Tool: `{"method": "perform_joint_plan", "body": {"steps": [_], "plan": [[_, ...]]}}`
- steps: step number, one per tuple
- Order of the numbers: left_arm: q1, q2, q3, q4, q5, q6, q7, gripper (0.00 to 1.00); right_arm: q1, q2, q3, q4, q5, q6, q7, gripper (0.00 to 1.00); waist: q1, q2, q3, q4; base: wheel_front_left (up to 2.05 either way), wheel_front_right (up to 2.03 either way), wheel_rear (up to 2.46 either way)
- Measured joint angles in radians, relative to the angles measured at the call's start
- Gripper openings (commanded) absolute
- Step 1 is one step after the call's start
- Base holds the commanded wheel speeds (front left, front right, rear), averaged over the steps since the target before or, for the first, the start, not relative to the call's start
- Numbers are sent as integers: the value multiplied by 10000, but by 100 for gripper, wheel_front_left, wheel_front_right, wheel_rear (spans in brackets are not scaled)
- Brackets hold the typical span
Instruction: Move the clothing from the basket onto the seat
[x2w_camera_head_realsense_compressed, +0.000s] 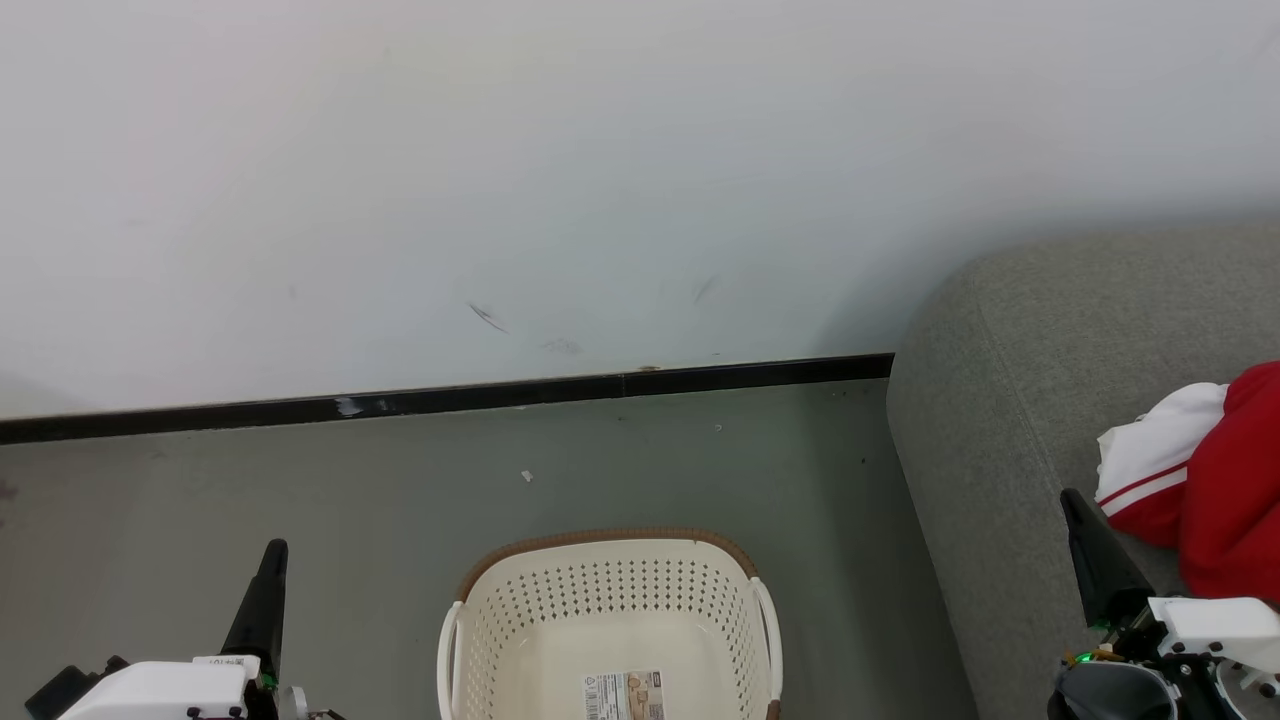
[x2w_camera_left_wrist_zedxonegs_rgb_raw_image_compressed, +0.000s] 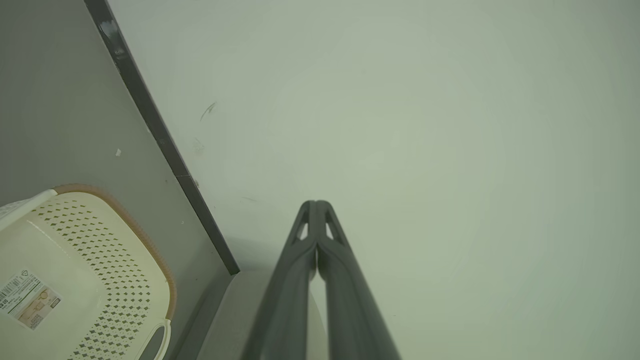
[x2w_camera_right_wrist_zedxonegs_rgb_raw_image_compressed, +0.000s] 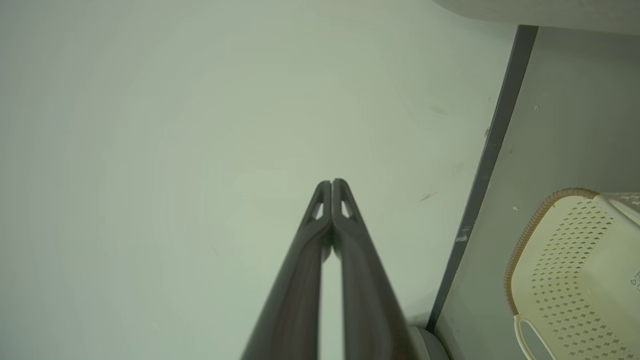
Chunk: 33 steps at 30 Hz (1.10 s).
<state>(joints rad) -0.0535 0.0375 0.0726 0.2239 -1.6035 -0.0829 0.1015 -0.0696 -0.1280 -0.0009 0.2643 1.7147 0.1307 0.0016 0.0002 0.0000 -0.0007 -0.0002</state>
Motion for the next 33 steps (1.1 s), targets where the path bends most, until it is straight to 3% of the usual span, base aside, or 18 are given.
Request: {"method": "perform_joint_plan", "body": {"steps": [33], "plan": [[-10, -2, 4, 48, 0, -4, 0, 0, -1, -4, 2, 8, 2, 0, -2, 0, 0, 0, -1, 0, 0, 0, 0]]}}
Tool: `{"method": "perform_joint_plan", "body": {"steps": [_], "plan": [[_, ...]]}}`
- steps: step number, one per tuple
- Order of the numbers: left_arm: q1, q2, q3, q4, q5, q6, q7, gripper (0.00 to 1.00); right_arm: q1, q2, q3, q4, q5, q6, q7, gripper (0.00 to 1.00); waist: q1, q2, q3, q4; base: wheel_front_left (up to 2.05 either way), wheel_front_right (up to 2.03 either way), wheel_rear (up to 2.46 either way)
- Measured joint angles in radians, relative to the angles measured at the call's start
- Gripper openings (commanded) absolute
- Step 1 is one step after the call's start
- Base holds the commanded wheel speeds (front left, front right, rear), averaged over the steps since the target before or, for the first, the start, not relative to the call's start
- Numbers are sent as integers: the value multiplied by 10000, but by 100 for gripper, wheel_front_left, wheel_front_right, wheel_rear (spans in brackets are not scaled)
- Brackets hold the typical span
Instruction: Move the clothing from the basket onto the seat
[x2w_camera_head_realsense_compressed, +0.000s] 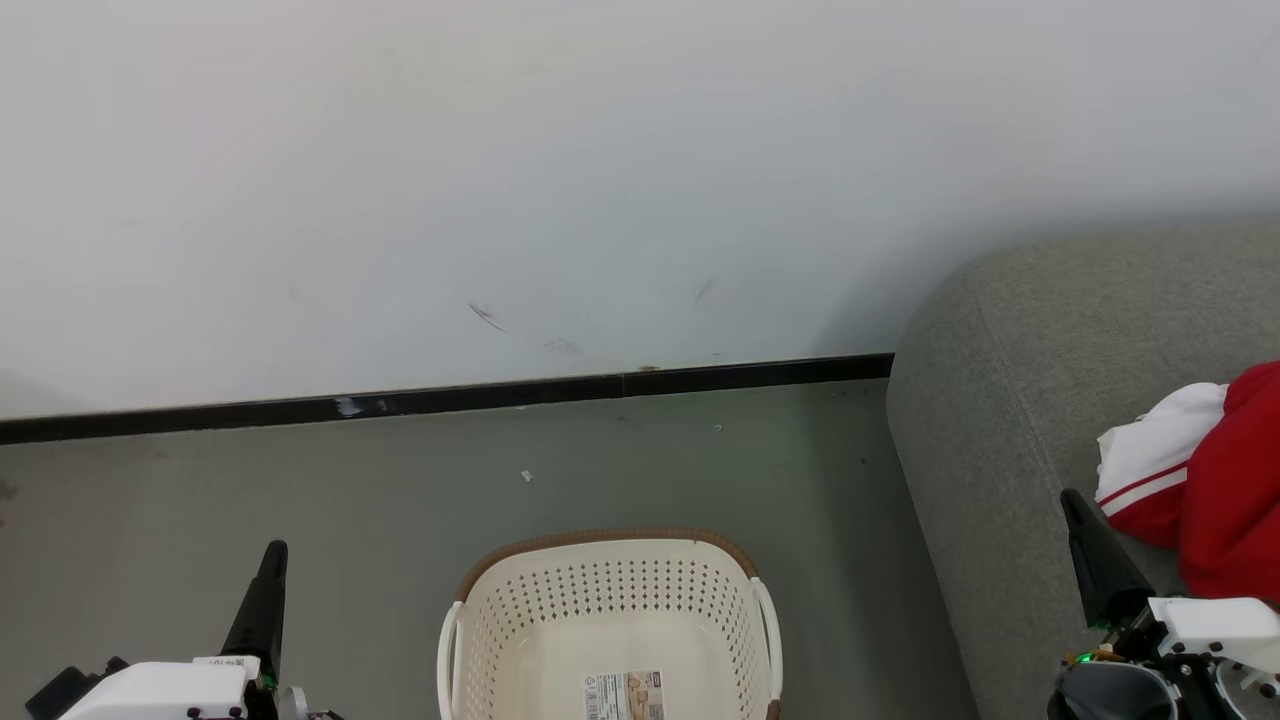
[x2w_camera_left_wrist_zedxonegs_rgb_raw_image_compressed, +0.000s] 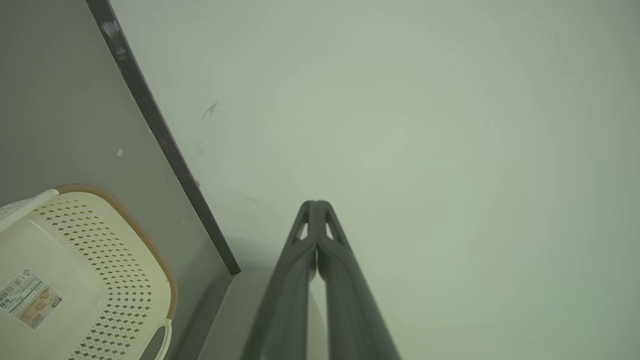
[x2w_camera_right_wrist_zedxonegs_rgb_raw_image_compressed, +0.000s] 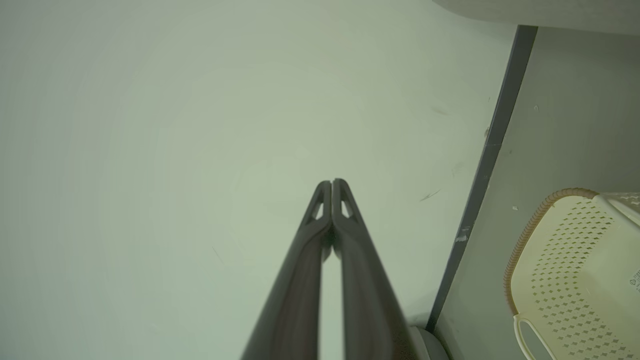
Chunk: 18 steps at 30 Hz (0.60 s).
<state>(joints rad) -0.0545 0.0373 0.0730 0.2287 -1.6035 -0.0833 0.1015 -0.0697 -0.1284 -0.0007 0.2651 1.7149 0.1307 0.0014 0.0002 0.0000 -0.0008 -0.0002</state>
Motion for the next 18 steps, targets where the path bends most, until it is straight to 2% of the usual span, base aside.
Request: {"method": "perform_joint_plan", "body": {"steps": [18], "plan": [[-2, 0, 2, 13, 0, -2, 0, 0, 0, -2, 2, 2, 0, 0, 0, 0, 0, 0, 0, 0, 0, 0, 0]]}}
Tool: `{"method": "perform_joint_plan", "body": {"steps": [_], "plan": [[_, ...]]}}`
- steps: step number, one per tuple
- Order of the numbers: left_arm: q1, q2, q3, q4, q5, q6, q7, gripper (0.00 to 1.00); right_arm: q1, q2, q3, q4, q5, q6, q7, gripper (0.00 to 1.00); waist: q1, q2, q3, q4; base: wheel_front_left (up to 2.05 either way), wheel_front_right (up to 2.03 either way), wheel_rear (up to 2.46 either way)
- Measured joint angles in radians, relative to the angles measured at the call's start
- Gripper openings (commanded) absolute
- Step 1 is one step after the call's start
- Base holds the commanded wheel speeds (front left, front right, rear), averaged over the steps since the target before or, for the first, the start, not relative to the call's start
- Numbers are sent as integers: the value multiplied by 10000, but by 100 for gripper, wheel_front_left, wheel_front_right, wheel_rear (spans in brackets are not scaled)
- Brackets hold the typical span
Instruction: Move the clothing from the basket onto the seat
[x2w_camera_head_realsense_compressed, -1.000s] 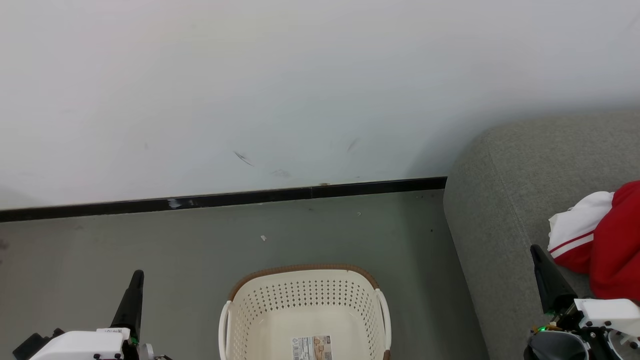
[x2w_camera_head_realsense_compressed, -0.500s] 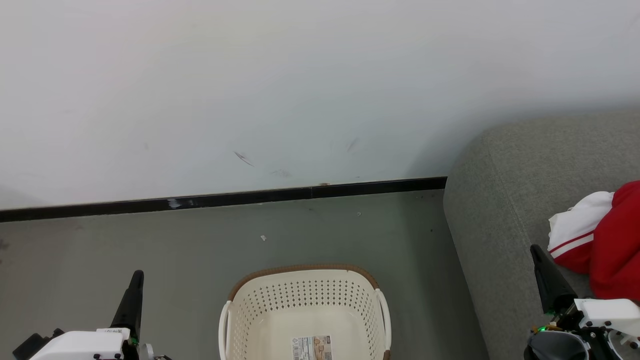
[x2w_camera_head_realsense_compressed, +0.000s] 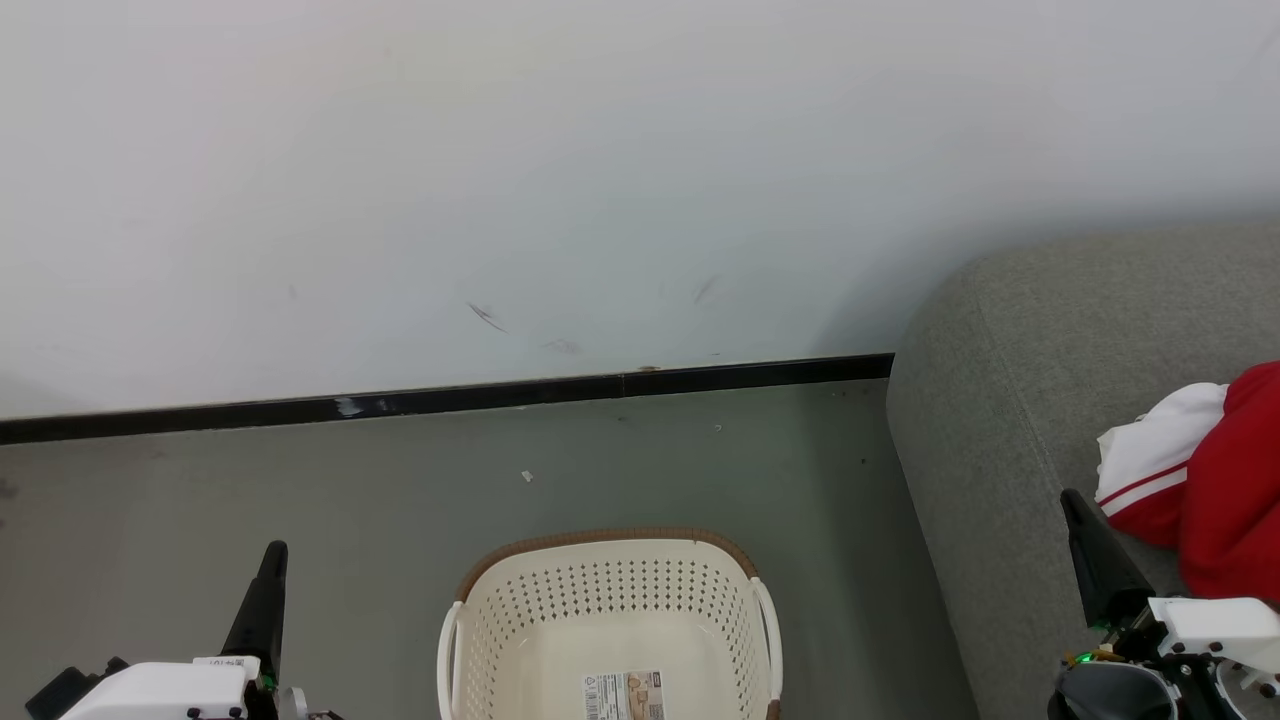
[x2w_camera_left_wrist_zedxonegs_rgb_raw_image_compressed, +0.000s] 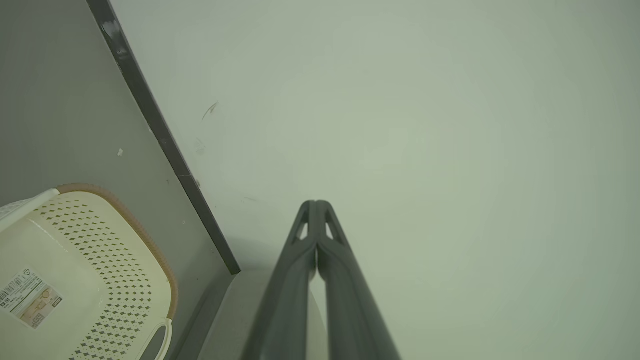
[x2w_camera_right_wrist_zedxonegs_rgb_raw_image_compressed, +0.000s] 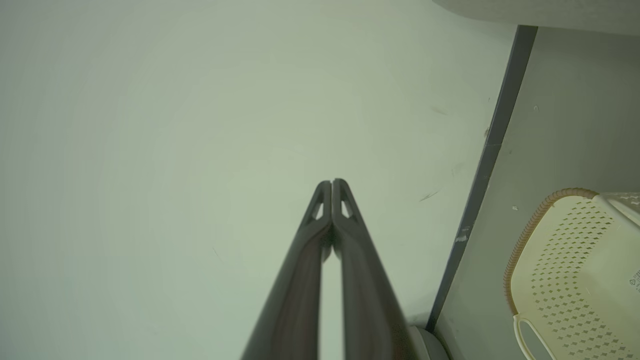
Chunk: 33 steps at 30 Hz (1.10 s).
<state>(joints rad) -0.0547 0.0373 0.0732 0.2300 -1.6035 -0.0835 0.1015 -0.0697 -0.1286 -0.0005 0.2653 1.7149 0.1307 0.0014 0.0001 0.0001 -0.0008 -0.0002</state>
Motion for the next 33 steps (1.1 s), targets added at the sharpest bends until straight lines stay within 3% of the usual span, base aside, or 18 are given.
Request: {"method": "perform_joint_plan", "body": {"steps": [33], "plan": [[-1, -2, 2, 25, 0, -29, 0, 0, 0, -6, 10, 6, 2, 0, 0, 0, 0, 0, 0, 0, 0, 0, 0]]}}
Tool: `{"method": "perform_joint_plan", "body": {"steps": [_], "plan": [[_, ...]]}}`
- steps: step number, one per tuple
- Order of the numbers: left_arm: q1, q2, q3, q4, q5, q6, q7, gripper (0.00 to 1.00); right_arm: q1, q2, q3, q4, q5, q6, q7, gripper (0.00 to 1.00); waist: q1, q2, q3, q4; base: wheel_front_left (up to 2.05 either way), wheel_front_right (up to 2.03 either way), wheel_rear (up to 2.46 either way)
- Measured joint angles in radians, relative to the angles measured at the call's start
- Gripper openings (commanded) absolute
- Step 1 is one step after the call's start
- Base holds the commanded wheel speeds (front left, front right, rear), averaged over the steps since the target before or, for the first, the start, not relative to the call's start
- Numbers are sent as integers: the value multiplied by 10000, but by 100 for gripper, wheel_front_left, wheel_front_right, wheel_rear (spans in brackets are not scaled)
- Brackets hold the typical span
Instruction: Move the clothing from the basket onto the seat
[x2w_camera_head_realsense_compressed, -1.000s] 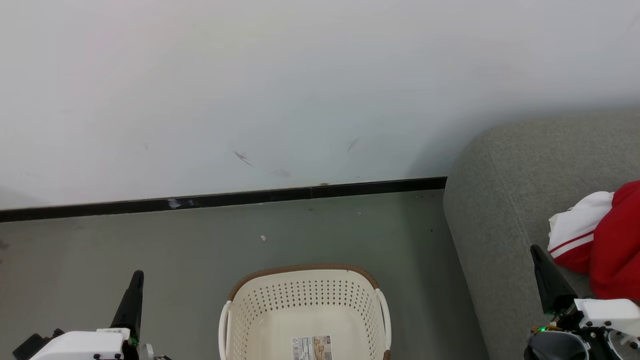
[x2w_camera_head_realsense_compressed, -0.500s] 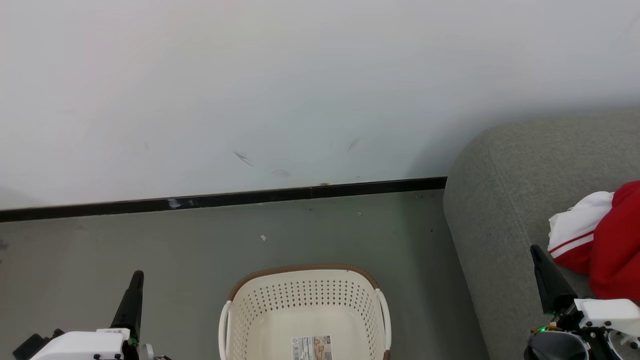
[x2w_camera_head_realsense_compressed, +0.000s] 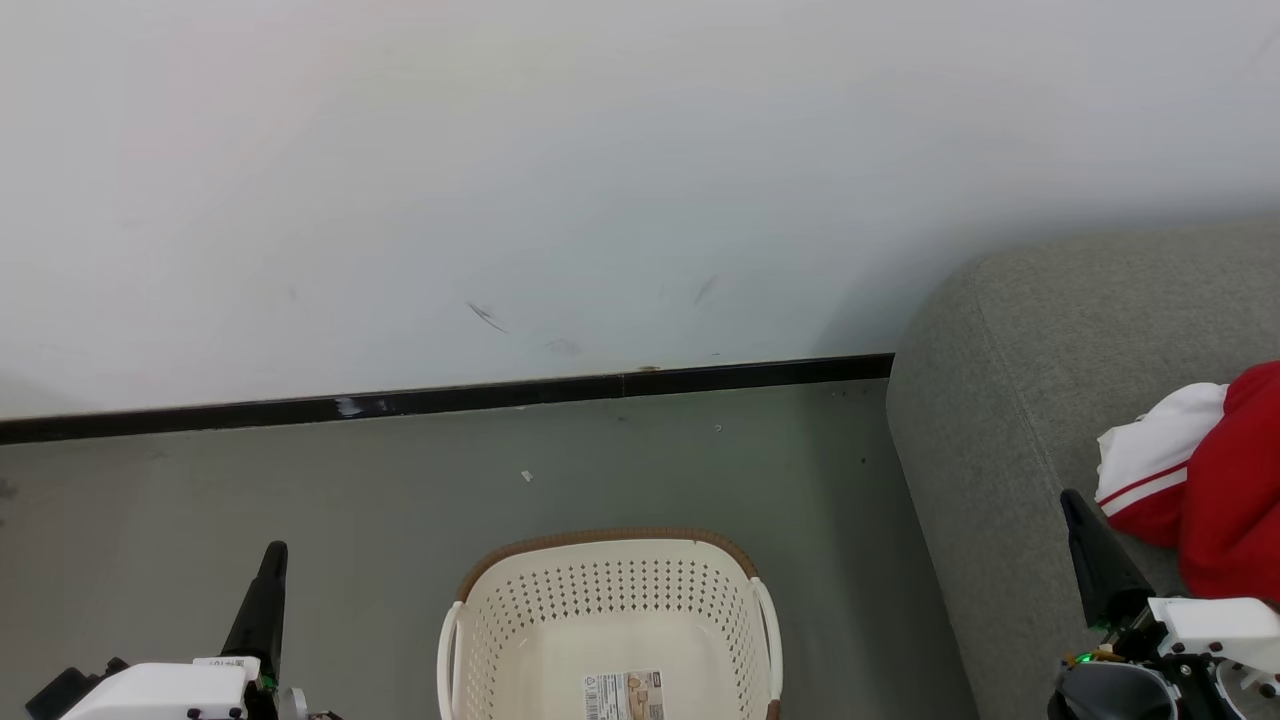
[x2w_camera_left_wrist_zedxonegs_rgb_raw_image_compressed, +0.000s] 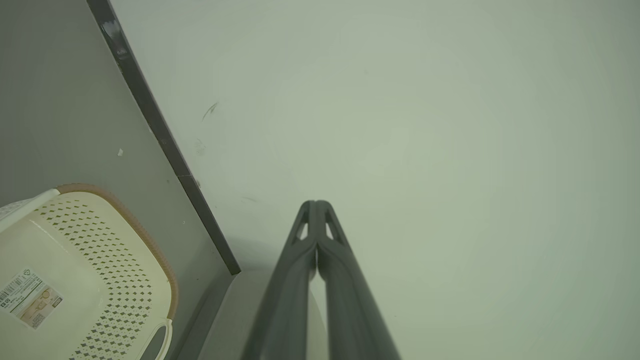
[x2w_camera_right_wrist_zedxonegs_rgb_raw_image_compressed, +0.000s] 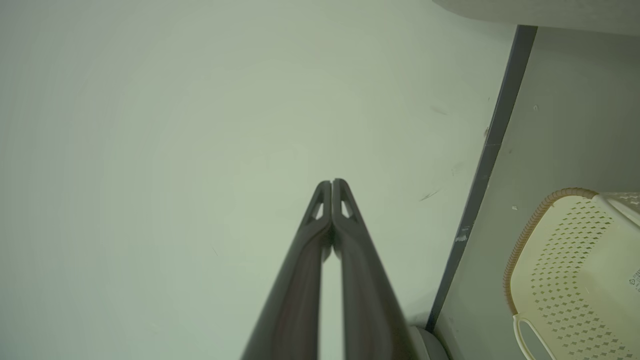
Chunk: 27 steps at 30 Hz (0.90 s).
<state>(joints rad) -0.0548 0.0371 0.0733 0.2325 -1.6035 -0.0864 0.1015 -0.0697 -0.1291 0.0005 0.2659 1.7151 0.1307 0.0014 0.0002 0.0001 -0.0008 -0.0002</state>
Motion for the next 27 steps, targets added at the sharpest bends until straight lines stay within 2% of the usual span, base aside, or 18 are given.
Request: {"method": "perform_joint_plan", "body": {"steps": [27], "plan": [[-1, 0, 4, 8, 0, 0, 27, 0, 0, -4, 10, 0, 6, 0, 0, 0, 0, 0, 0, 0, 0, 0, 0]]}}
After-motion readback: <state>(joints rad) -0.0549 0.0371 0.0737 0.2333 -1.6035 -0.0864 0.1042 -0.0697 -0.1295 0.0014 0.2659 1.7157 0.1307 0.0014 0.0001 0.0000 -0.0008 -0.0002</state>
